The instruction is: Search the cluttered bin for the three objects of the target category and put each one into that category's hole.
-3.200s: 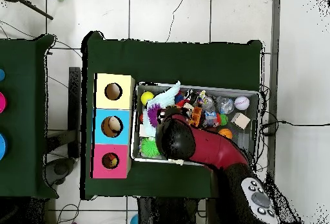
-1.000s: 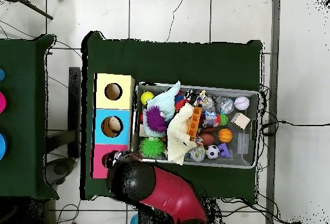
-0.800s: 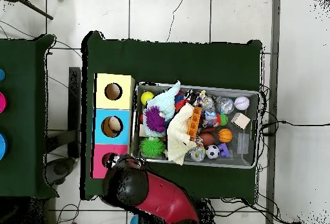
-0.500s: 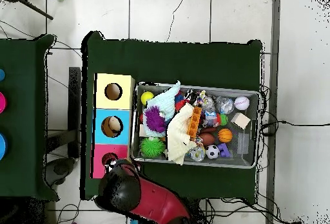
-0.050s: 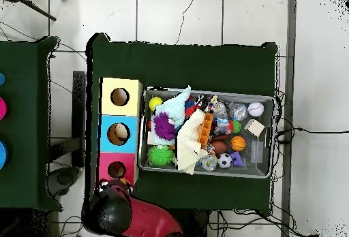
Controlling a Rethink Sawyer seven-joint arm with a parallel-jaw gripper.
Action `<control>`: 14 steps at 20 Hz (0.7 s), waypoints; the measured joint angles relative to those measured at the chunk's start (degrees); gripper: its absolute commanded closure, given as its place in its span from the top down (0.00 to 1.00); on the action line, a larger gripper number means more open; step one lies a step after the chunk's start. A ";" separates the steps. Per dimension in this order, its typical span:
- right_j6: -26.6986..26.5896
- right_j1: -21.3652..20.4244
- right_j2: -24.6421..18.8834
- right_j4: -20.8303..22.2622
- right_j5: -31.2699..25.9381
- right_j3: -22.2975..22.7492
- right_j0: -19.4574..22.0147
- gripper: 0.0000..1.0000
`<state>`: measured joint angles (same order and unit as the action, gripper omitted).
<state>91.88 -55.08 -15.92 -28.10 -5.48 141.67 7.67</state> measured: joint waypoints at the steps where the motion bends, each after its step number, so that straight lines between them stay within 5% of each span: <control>1: 0.60 -0.13 -0.11 -0.14 -0.01 0.06 -0.39 0.00; 14: 6.26 -1.85 2.07 -0.93 -3.42 -0.51 -8.20 0.00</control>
<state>98.14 -56.94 -13.85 -29.04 -8.90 141.16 -0.53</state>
